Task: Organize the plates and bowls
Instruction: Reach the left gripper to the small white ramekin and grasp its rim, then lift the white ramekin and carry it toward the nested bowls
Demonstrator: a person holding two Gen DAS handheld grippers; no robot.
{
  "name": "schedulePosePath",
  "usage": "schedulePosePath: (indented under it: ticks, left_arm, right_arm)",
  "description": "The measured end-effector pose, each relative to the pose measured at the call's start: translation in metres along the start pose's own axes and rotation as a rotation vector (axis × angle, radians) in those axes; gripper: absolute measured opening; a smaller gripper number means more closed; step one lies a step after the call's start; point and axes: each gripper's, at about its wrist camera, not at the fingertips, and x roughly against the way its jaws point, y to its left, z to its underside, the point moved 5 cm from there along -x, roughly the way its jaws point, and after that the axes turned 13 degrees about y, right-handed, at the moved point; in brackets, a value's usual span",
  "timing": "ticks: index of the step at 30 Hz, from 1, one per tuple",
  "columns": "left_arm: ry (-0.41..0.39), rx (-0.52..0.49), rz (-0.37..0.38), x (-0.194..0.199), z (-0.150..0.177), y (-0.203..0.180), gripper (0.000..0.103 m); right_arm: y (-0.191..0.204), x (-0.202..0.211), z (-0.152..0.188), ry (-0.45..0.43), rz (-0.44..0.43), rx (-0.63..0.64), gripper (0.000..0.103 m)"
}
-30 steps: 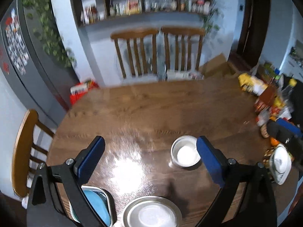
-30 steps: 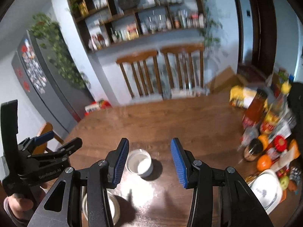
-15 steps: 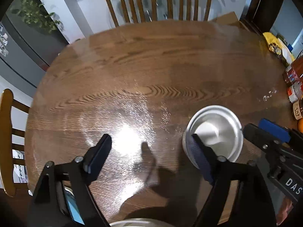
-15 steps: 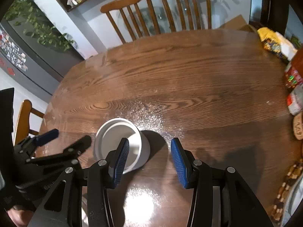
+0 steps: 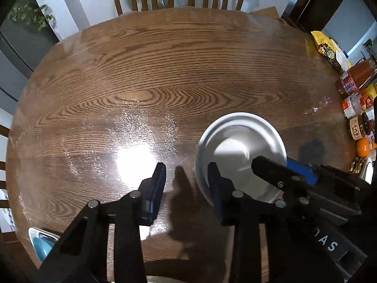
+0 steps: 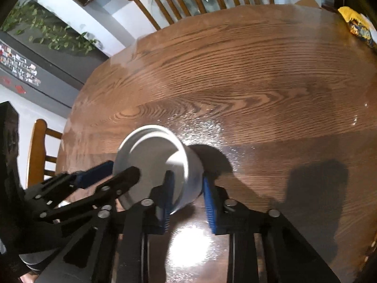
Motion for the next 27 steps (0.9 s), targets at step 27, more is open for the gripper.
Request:
schedulePosePath:
  ticks: [27]
  left_arm:
    - [-0.163,-0.053,-0.013,0.031,0.041,-0.032,0.010]
  right_arm:
    - [-0.003,0.034,0.041,-0.154,-0.088,-0.057,0.021]
